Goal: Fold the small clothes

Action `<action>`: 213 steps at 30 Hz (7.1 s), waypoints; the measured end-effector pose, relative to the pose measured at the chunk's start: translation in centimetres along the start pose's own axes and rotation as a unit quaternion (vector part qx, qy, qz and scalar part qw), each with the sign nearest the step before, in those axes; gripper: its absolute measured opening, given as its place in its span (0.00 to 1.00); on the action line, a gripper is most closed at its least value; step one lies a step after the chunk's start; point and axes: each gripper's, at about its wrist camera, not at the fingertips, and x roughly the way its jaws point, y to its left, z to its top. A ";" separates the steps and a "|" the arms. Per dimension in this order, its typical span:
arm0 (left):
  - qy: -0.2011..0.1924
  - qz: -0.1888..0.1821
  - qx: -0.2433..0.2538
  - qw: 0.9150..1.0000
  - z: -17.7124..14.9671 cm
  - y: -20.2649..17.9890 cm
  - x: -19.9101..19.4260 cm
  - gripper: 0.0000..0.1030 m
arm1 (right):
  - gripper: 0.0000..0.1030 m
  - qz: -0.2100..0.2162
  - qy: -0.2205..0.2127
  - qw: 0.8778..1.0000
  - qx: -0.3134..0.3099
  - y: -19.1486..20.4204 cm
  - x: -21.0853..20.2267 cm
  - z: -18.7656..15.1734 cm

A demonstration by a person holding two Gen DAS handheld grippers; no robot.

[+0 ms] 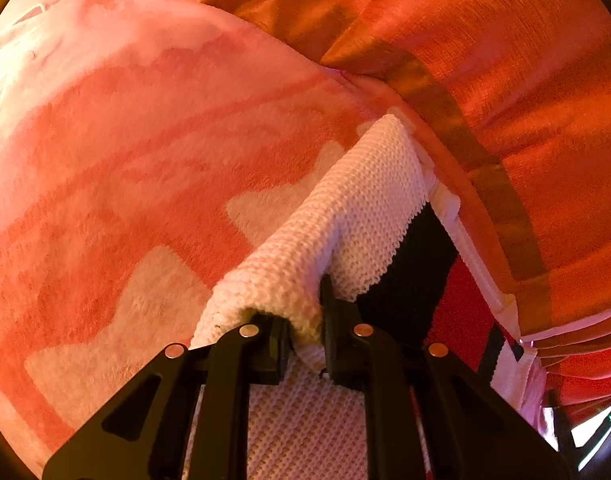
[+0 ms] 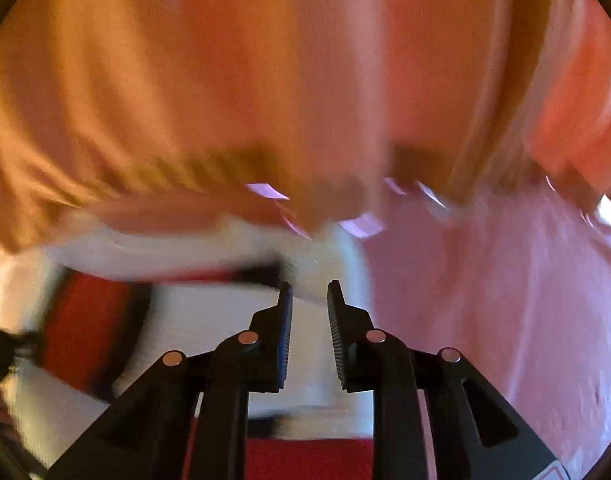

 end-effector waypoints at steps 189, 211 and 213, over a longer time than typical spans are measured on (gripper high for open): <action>-0.133 -0.002 0.221 0.966 -2.4 -9.1 -17.1 0.03 | 0.06 0.163 0.015 0.977 0.136 -11.7 -6.6 -2.8; -0.064 0.025 0.237 0.969 0.2 -6.0 -6.2 0.64 | 0.63 0.058 0.076 0.995 0.001 -8.8 -0.3 -5.5; -0.043 0.014 0.236 0.971 -0.2 -6.0 -5.3 0.65 | 0.63 0.062 0.085 0.994 0.007 -9.2 0.1 -5.7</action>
